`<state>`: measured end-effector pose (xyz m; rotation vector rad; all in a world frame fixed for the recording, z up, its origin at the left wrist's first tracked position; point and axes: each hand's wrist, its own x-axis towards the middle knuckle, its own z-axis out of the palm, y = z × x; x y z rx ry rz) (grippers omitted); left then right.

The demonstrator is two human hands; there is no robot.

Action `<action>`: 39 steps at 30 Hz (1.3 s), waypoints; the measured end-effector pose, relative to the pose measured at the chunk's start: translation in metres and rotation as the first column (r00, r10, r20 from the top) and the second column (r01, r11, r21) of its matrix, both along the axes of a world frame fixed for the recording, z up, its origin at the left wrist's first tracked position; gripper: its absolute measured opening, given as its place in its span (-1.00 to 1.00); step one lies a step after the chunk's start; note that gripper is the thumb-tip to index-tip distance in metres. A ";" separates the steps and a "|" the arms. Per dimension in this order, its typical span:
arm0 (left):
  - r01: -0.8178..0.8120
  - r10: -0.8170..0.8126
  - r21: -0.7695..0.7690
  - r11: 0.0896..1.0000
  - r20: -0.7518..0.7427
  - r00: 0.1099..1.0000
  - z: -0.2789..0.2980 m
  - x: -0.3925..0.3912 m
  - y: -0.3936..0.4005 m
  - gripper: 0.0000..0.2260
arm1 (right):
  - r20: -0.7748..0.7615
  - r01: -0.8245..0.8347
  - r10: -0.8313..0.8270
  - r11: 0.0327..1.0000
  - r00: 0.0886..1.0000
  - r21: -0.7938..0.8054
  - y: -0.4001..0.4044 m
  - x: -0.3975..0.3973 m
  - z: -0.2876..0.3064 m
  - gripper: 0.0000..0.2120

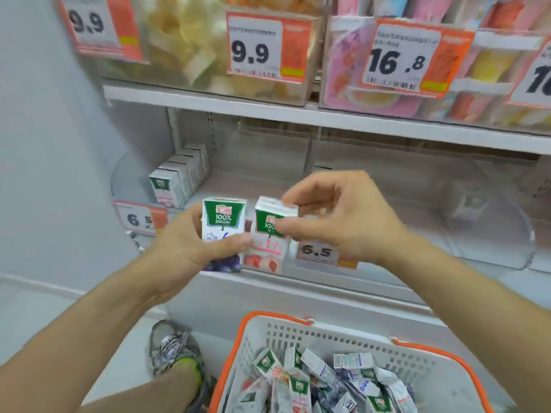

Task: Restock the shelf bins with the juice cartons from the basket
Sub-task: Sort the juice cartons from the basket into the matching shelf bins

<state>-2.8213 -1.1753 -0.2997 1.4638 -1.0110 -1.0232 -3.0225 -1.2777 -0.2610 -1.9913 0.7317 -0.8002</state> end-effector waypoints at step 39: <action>0.111 -0.119 -0.137 0.984 -0.058 0.991 -0.002 0.002 -0.007 -0.58 | -0.235 -0.221 0.238 0.970 0.942 0.098 -0.010 0.027 0.003 -0.65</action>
